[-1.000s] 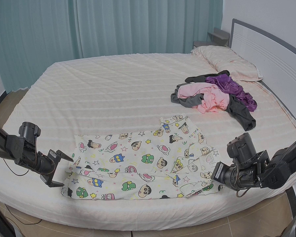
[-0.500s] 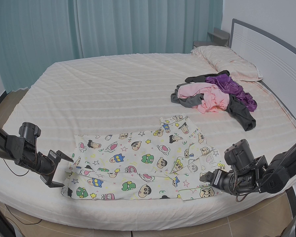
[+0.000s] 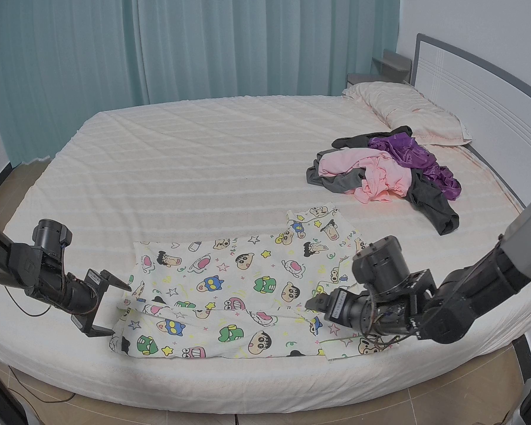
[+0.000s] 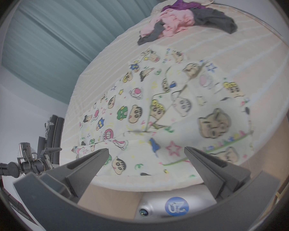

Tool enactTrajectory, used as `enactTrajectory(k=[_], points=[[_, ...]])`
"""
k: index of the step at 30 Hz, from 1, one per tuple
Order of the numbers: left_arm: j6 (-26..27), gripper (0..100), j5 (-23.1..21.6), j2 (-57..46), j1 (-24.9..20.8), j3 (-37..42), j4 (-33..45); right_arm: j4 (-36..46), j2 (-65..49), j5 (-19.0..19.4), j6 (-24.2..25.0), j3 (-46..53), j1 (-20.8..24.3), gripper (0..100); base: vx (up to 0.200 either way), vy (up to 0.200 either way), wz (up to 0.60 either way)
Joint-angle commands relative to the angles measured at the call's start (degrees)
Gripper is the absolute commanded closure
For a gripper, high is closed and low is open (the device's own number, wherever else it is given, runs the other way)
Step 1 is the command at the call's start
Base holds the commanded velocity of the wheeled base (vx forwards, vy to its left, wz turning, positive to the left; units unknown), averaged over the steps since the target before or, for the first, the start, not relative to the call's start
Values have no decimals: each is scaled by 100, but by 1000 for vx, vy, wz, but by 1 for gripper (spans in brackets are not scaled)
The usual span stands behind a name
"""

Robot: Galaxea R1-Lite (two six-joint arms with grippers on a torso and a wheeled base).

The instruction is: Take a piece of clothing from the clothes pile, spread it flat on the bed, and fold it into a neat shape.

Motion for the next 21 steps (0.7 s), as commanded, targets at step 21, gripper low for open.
enactTrajectory(k=[21], points=[[202, 0, 23, -133, 78, 19, -2, -714, 1796, 5, -22, -1316, 406, 0, 0, 0, 0]])
